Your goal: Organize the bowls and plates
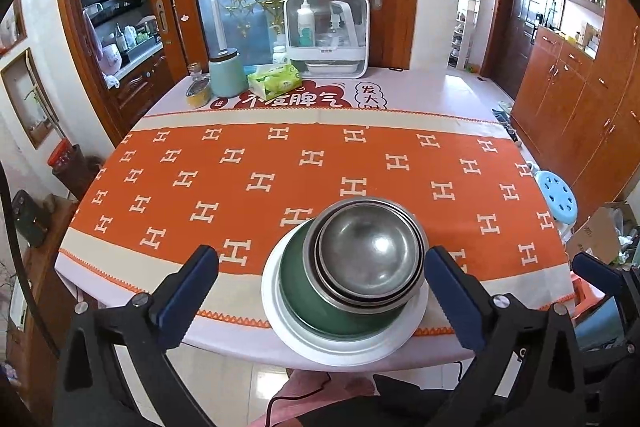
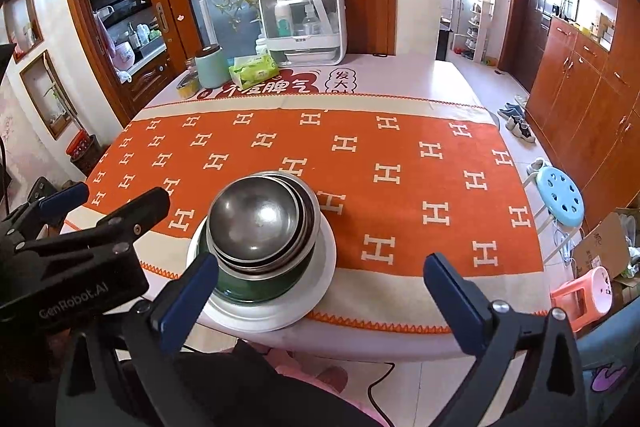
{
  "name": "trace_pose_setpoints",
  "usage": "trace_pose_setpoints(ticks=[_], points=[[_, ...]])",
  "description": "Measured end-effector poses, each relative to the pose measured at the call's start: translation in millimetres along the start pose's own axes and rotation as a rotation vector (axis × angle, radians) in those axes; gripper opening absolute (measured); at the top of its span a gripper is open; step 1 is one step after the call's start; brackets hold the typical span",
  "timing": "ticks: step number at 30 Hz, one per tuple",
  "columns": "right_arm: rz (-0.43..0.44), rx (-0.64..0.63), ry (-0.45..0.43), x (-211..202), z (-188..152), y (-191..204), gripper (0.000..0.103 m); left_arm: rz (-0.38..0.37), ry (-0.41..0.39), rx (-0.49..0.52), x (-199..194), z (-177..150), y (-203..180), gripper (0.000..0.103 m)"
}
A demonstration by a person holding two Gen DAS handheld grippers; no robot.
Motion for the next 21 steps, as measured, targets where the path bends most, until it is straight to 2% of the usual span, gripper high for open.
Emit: trace_pose_setpoints(ticks=[21], points=[[-0.011, 0.014, 0.033, 2.6, -9.1, -4.5, 0.103, 0.015, -0.013, 0.015, -8.9, -6.3, -6.0, 0.102]])
Point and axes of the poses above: each gripper's, at about its wrist camera, not at the fingertips, and x roughly the way its jaws point, y to its left, z to its top, the point moved 4 cm from there along x, roughly the way its jaws point, and after that the axes turned 7 degrees about x, right-handed, at the moved point
